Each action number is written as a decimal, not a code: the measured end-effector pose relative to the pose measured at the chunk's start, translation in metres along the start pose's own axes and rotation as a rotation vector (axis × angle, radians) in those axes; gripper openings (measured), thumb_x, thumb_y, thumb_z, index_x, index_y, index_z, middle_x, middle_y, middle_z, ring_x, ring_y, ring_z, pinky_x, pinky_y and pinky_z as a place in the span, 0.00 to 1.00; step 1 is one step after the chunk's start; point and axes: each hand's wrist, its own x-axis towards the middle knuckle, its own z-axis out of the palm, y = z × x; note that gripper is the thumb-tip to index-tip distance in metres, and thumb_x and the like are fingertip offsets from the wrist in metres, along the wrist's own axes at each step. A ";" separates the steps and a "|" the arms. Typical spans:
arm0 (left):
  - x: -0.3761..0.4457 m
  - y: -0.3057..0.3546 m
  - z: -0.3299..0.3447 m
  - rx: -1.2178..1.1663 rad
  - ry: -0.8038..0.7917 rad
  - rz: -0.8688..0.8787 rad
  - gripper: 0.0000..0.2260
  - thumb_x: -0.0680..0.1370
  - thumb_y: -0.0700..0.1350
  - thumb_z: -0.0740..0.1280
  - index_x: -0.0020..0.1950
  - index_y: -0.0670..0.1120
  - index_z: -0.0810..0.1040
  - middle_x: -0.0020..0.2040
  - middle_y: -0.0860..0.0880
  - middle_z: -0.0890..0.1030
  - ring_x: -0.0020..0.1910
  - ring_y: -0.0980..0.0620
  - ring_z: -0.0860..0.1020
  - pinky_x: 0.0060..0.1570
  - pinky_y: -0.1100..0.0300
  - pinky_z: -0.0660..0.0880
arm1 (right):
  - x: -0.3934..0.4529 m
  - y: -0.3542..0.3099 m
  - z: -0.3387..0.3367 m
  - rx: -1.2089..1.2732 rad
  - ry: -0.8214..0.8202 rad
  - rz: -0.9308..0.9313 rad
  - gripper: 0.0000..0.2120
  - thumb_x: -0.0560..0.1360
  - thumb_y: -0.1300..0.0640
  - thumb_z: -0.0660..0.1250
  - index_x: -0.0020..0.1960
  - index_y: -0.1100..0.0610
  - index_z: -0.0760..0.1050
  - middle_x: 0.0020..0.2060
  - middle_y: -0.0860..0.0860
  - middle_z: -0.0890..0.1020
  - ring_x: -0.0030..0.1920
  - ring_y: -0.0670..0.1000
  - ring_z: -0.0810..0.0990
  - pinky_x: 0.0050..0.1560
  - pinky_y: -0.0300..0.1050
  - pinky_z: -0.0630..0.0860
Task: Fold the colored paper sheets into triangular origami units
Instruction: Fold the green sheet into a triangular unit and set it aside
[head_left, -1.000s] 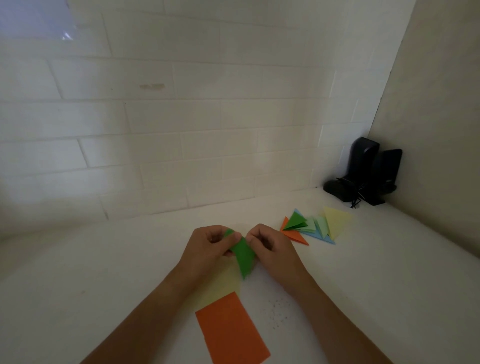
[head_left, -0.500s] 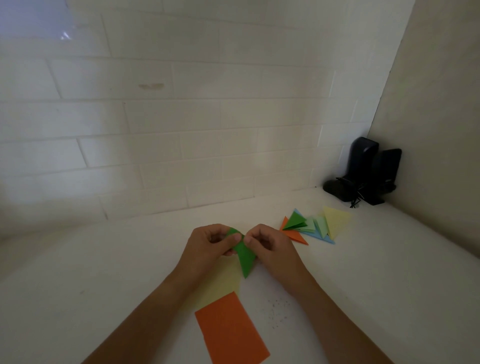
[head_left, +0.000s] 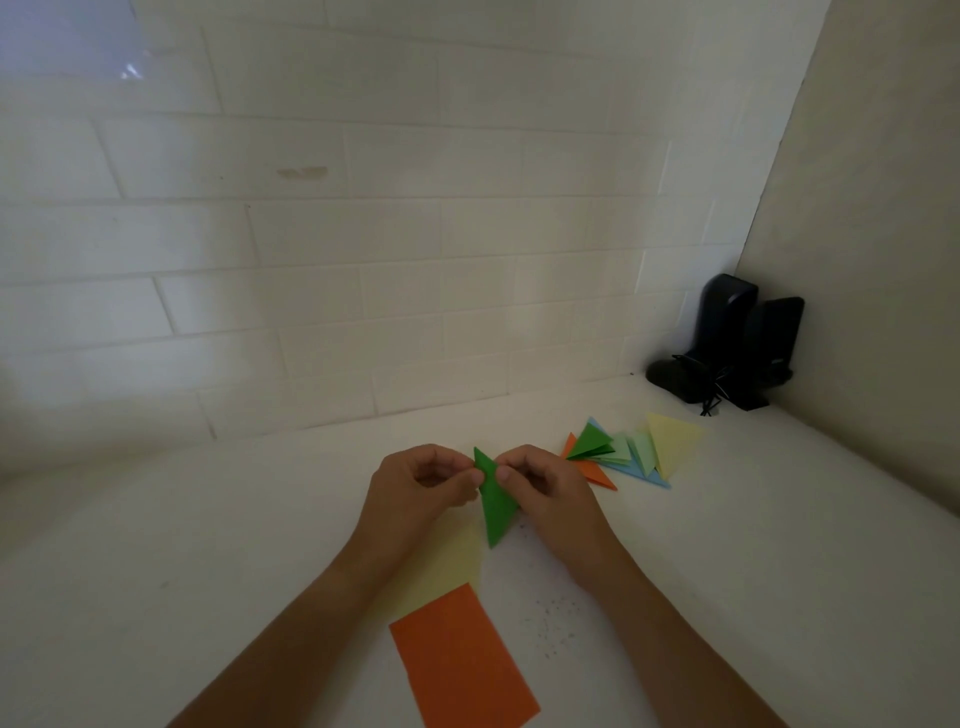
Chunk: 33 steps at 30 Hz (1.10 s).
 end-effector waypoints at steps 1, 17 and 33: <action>-0.001 0.001 0.001 -0.033 -0.003 -0.019 0.06 0.75 0.40 0.78 0.50 0.42 0.86 0.42 0.45 0.88 0.44 0.47 0.87 0.47 0.60 0.83 | 0.000 0.000 0.000 -0.004 -0.006 -0.008 0.08 0.82 0.59 0.67 0.47 0.50 0.83 0.41 0.51 0.84 0.46 0.57 0.81 0.47 0.55 0.78; -0.002 0.004 0.000 -0.089 -0.031 -0.088 0.06 0.73 0.40 0.79 0.48 0.40 0.87 0.40 0.41 0.87 0.41 0.46 0.86 0.44 0.61 0.83 | 0.000 0.002 0.001 -0.028 -0.040 0.005 0.07 0.81 0.59 0.69 0.45 0.53 0.82 0.39 0.54 0.83 0.41 0.54 0.80 0.42 0.48 0.76; -0.004 0.005 0.002 -0.101 -0.037 -0.067 0.03 0.77 0.39 0.75 0.48 0.41 0.88 0.41 0.44 0.88 0.41 0.48 0.87 0.43 0.62 0.82 | -0.001 0.002 0.001 -0.022 -0.001 0.012 0.05 0.79 0.59 0.71 0.45 0.55 0.81 0.38 0.54 0.84 0.40 0.53 0.82 0.43 0.48 0.78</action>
